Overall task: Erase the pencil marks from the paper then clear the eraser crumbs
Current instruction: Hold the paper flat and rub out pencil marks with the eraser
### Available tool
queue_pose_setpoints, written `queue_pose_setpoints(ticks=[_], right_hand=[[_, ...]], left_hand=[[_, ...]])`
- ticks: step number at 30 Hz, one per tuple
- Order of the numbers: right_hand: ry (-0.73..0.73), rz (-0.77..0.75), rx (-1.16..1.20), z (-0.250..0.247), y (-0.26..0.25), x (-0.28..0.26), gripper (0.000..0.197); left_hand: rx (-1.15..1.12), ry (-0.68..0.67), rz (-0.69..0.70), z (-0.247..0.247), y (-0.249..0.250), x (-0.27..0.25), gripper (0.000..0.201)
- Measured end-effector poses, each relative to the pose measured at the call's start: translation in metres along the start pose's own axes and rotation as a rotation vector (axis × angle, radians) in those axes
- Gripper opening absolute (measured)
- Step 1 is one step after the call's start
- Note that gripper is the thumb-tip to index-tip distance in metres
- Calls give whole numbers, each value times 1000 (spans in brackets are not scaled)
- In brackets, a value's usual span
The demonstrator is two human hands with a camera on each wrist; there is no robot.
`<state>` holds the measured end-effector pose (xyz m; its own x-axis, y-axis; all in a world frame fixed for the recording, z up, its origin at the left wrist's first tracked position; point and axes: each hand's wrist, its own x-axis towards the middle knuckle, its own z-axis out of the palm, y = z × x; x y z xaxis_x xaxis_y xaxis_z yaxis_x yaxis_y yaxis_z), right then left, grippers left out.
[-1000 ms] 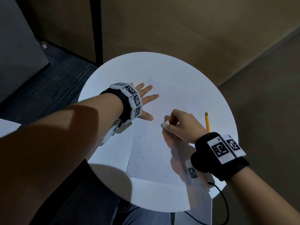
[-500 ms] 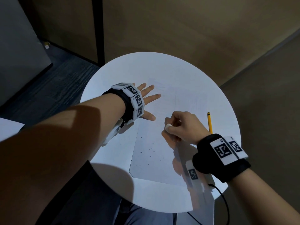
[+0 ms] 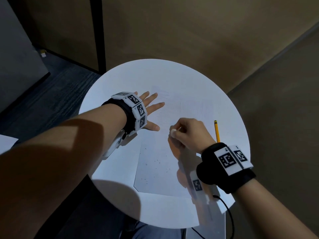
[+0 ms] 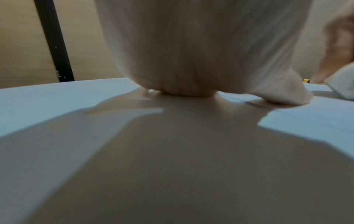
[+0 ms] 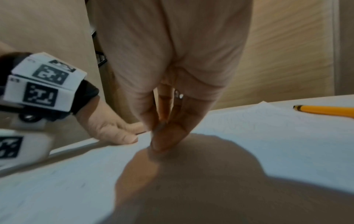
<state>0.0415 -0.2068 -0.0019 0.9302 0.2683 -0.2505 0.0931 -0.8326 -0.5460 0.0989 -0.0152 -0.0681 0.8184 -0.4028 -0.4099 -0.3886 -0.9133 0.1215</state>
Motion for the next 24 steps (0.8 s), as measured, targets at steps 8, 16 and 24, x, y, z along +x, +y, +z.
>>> queue_pose_setpoints(ticks=[8, 16, 24], right_hand=[[-49, 10, -68, 1, 0, 3, 16], [-111, 37, -52, 4, 1, -4, 19], [-25, 54, 18, -3, 5, -2, 20]], left_hand=[[-5, 0, 3, 1, 0, 1, 103], [-15, -3, 8, 1, 0, 0, 103], [-28, -2, 15, 1, 0, 0, 103]])
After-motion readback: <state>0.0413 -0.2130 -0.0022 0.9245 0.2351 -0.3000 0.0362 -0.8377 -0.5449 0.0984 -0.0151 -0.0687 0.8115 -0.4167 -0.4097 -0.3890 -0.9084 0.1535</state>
